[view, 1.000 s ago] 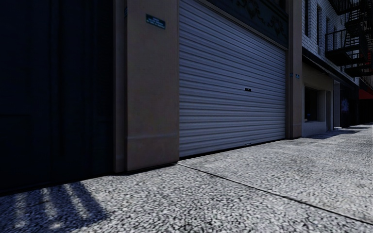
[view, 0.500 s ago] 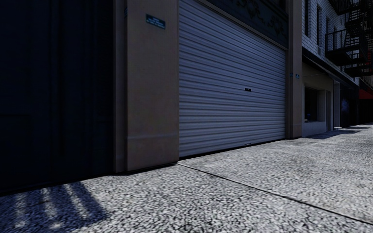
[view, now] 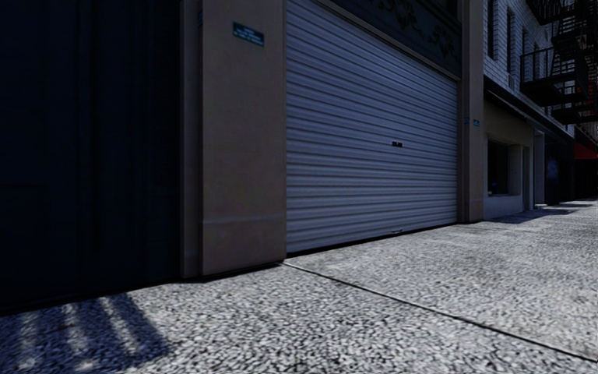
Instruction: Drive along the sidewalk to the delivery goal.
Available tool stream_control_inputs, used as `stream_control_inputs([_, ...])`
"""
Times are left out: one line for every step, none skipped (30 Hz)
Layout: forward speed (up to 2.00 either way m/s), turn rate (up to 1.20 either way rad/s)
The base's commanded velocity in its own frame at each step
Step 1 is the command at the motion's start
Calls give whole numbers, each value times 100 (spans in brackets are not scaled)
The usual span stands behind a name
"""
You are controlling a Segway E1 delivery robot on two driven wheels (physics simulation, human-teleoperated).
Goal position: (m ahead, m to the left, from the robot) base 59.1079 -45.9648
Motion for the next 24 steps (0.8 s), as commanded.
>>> stream_control_inputs([146,-24])
stream_control_inputs([146,-29])
stream_control_inputs([146,-37])
stream_control_inputs([146,-41])
stream_control_inputs([146,-43])
stream_control_inputs([146,-44])
stream_control_inputs([146,-47])
stream_control_inputs([146,-50])
stream_control_inputs([146,-53])
stream_control_inputs([146,-54])
stream_control_inputs([146,-54])
stream_control_inputs([146,-54])
stream_control_inputs([146,-54])
stream_control_inputs([146,-55])
stream_control_inputs([146,-55])
stream_control_inputs([146,-55])
stream_control_inputs([146,-55])
stream_control_inputs([146,-56])
stream_control_inputs([146,-58])
stream_control_inputs([146,-58])
stream_control_inputs([146,-58])
stream_control_inputs([146,-58])
stream_control_inputs([146,-58])
stream_control_inputs([150,-58])
